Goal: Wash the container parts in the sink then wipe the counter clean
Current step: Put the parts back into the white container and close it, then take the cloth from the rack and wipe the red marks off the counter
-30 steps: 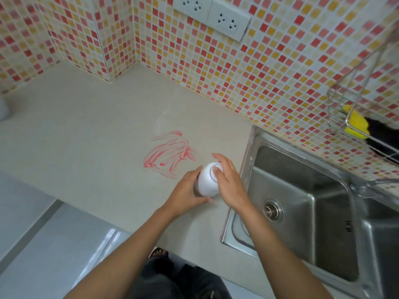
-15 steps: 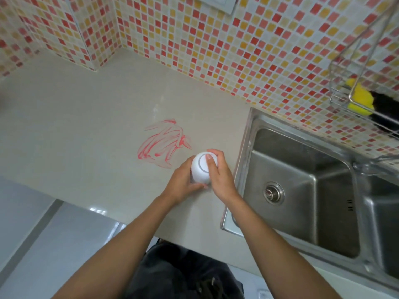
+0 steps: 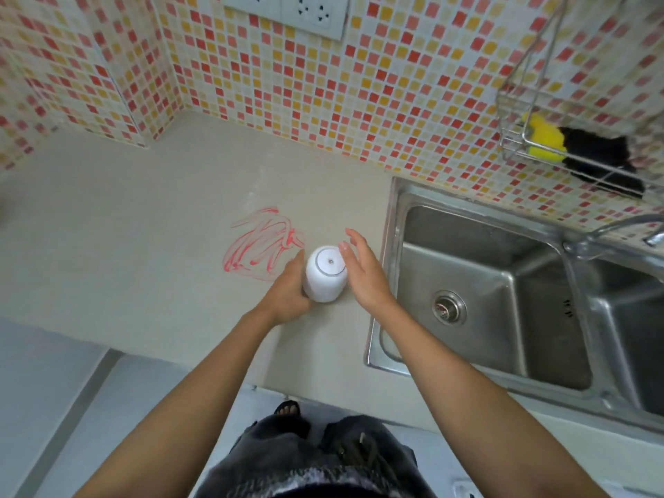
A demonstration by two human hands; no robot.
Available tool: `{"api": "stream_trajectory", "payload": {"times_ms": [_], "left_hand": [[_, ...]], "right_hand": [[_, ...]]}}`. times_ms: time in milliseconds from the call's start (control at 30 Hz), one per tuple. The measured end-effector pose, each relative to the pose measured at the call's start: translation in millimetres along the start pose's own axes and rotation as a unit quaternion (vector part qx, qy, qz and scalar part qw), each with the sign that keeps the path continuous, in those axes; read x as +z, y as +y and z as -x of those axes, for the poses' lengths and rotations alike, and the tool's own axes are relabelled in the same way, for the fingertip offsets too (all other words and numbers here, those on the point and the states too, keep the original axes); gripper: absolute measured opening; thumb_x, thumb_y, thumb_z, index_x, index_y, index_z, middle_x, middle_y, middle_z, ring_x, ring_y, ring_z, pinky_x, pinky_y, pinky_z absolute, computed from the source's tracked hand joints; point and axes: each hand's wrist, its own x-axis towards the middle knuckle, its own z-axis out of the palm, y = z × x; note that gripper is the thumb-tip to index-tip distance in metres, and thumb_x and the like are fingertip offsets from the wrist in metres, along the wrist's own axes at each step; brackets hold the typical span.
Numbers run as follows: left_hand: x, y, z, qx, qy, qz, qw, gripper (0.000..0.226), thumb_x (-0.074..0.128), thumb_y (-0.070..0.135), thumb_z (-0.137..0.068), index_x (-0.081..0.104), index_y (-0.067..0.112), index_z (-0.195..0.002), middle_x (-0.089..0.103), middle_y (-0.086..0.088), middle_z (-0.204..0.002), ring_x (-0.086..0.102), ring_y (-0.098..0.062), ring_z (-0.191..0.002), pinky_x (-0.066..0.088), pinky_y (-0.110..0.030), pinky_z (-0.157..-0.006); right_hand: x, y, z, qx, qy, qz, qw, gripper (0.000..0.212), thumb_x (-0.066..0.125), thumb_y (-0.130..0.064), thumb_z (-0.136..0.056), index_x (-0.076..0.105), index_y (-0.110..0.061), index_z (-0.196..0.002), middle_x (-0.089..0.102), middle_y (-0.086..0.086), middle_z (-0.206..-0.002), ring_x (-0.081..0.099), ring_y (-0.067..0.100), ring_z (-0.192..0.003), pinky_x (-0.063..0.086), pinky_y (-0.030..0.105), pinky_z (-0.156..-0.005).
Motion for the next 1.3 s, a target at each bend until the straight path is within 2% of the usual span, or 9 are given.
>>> {"api": "stream_trajectory", "payload": {"times_ms": [100,200,300,433,533,700,1000,1167,1300], "left_hand": [[-23.3,7.2,7.6,-0.059,0.076,-0.014,0.995,0.086,0.058,0.001,-0.08,0.015,0.015,-0.153,0.021,0.008,-0.154,0.015,-0.007,-0.143,0.014,-0.026,-0.116],[-39.2,24.8,6.1,-0.017,0.179,-0.04,0.983,0.072,0.056,0.009,-0.091,0.018,0.011,-0.152,0.023,-0.006,-0.158,0.021,-0.021,-0.146,0.018,-0.036,-0.119],[-32.9,53.5,-4.6,0.029,0.209,-0.083,0.974,0.069,0.054,0.02,-0.096,0.016,0.007,-0.151,0.018,-0.011,-0.159,0.013,-0.025,-0.148,0.013,-0.04,-0.121],[1.0,98.3,-23.1,0.097,0.19,-0.176,0.961,0.07,0.048,0.031,-0.098,0.01,0.009,-0.153,0.004,-0.008,-0.162,0.0,-0.022,-0.149,0.004,-0.035,-0.121],[39.1,133.4,-41.2,0.139,0.146,-0.201,0.959,0.072,0.044,0.037,-0.099,0.005,0.012,-0.153,-0.002,-0.006,-0.162,-0.005,-0.02,-0.149,0.0,-0.03,-0.119],[102.8,196.5,-73.6,0.208,0.086,-0.273,0.935,0.075,0.04,0.043,-0.099,0.0,0.009,-0.153,-0.008,-0.01,-0.161,-0.009,-0.023,-0.148,0.002,-0.039,-0.122],[161.3,318.2,-154.3,0.29,0.103,-0.391,0.867,0.078,0.025,0.053,-0.099,-0.012,0.009,-0.151,-0.019,-0.009,-0.159,-0.017,-0.022,-0.147,-0.006,-0.037,-0.12],[168.4,342.0,-199.1,0.235,0.106,-0.464,0.848,0.087,0.009,0.066,-0.093,-0.019,0.007,-0.149,-0.024,-0.011,-0.157,-0.021,-0.024,-0.145,-0.002,-0.044,-0.121],[172.9,333.8,-212.6,0.211,0.141,-0.525,0.812,0.091,0.003,0.071,-0.089,-0.02,0.006,-0.148,-0.023,-0.013,-0.157,-0.019,-0.027,-0.146,-0.002,-0.048,-0.12]], "right_hand": [[-24.1,4.8,4.4,-0.02,0.072,0.033,0.997,0.048,0.042,-0.042,-0.1,0.04,-0.023,-0.144,0.043,-0.002,-0.148,0.037,0.012,-0.137,0.025,0.031,-0.115],[-49.8,15.6,13.3,-0.042,0.1,0.076,0.991,0.048,0.044,-0.037,-0.101,0.041,-0.016,-0.144,0.043,0.002,-0.148,0.036,0.016,-0.138,0.024,0.027,-0.113],[-70.9,34.9,23.7,-0.033,0.108,0.103,0.988,0.051,0.043,-0.04,-0.101,0.039,-0.015,-0.145,0.041,0.005,-0.15,0.033,0.018,-0.14,0.025,0.032,-0.115],[-102.4,63.4,35.3,-0.006,0.117,0.179,0.977,0.063,0.035,-0.054,-0.098,0.032,-0.017,-0.149,0.032,0.004,-0.155,0.022,0.019,-0.145,0.018,0.036,-0.118],[-135.5,78.0,41.9,0.009,0.142,0.211,0.967,0.064,0.037,-0.05,-0.099,0.029,-0.013,-0.15,0.029,0.005,-0.156,0.018,0.019,-0.146,0.012,0.03,-0.117],[-209.3,92.8,41.0,0.024,0.207,0.231,0.95,0.067,0.036,-0.053,-0.098,0.024,-0.014,-0.151,0.023,0.002,-0.159,0.01,0.015,-0.148,0.012,0.032,-0.12],[-347.7,30.1,-3.0,-0.107,0.346,0.251,0.897,0.054,0.039,-0.038,-0.102,0.033,-0.009,-0.148,0.032,0.006,-0.155,0.024,0.018,-0.144,0.02,0.035,-0.118],[-396.1,2.4,-50.8,-0.113,0.313,0.252,0.909,0.05,0.045,-0.031,-0.101,0.036,-0.01,-0.145,0.04,0.009,-0.15,0.033,0.024,-0.14,0.031,0.038,-0.113],[-418.9,-0.5,-91.4,-0.035,0.202,0.289,0.935,0.064,0.054,-0.043,-0.094,0.031,-0.017,-0.148,0.039,0.006,-0.151,0.036,0.027,-0.138,0.036,0.042,-0.109]]}}
